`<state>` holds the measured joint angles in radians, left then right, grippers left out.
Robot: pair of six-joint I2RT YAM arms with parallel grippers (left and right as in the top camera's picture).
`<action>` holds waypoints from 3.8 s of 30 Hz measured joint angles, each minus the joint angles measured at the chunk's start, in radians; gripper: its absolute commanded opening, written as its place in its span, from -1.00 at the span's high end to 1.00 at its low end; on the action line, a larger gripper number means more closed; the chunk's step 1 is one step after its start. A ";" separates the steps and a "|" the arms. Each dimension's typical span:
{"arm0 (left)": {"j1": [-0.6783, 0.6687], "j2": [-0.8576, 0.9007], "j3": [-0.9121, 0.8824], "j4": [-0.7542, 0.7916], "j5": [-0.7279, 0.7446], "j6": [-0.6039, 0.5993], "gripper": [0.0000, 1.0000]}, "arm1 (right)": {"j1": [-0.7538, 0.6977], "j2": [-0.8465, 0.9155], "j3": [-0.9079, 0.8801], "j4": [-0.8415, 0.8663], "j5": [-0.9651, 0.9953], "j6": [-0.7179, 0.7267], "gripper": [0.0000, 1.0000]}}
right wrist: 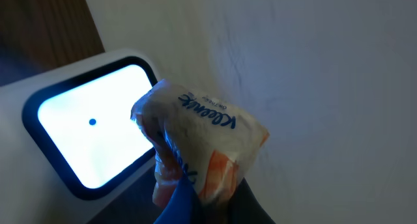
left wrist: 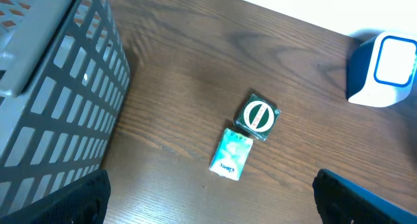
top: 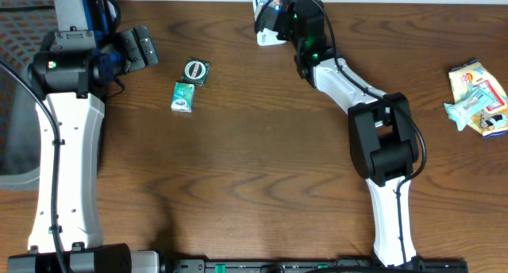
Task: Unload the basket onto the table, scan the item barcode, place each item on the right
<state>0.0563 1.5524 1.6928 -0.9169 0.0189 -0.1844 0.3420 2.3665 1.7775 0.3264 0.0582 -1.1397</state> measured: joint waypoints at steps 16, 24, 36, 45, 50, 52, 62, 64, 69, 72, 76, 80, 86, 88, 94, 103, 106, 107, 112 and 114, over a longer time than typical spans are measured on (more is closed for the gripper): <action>0.000 0.000 0.000 0.000 0.000 0.000 -0.95 | 0.010 0.000 0.000 0.039 -0.002 0.028 0.98; 0.000 0.000 0.000 0.000 0.000 0.000 -0.96 | 0.037 0.000 0.000 0.183 0.114 0.170 0.98; 0.000 0.000 0.000 0.000 0.000 0.000 -0.96 | -0.160 -0.107 0.000 -0.222 0.390 0.553 0.98; 0.000 0.000 0.000 0.000 0.000 0.000 -0.96 | -0.436 -0.313 0.006 -0.653 0.520 0.892 0.97; 0.000 0.000 0.000 0.000 0.000 0.000 -0.96 | -0.568 -0.312 0.007 -0.844 0.545 1.023 0.97; 0.000 0.000 0.000 0.000 0.000 0.000 -0.96 | -0.615 -0.306 0.007 -0.890 0.543 1.077 0.96; 0.000 0.000 0.000 0.000 0.000 0.000 -0.96 | -0.748 -0.304 0.005 -0.958 0.429 1.181 0.09; 0.000 0.000 0.000 0.000 0.000 0.000 -0.95 | -0.750 -0.304 0.000 -0.958 0.417 1.183 -0.33; 0.000 0.000 0.000 0.000 0.000 0.000 -0.95 | -0.749 -0.304 -0.024 -0.946 0.321 1.185 -0.98; 0.000 0.000 0.000 0.000 0.000 0.000 -0.96 | -0.748 -0.304 -0.059 -0.917 0.207 1.189 -0.99; 0.000 0.000 0.000 0.000 0.000 0.000 -0.96 | -0.735 -0.302 -0.099 -0.876 0.001 1.189 -0.99; 0.000 0.000 0.000 0.000 0.000 0.000 -0.95 | -0.682 -0.302 -0.103 -0.833 -0.229 1.189 -0.98; 0.000 0.000 0.000 0.000 0.000 0.000 -0.95 | -0.544 -0.302 -0.104 -0.749 -0.554 1.209 -0.99; 0.000 0.000 0.000 0.000 0.000 0.000 -0.96 | -0.488 -0.302 -0.104 -0.701 -0.607 1.246 -0.99; 0.000 0.000 0.000 0.000 0.000 0.000 -0.96 | -0.291 -0.302 -0.105 -0.593 -0.603 1.346 -0.99; 0.000 0.000 0.000 0.000 0.000 0.000 -0.95 | 0.052 -0.283 -0.105 -0.501 -0.385 1.400 -0.99; 0.000 0.000 0.000 0.000 0.000 0.000 -0.96 | 0.145 -0.265 -0.105 -0.492 -0.299 1.403 -0.99; 0.000 0.000 0.000 0.000 0.000 0.000 -0.95 | 0.171 -0.259 -0.105 -0.493 -0.265 1.404 -0.98; 0.000 0.000 0.000 0.000 0.000 0.000 -0.96 | 0.238 -0.246 -0.105 -0.496 -0.095 1.408 -0.98; 0.000 0.000 0.000 0.000 0.000 0.000 -0.96 | 0.238 -0.247 -0.105 -0.515 -0.034 1.408 -0.98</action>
<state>0.0563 1.5524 1.6928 -0.9169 0.0189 -0.1844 0.5804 2.1197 1.6722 -0.1890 0.0238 0.2687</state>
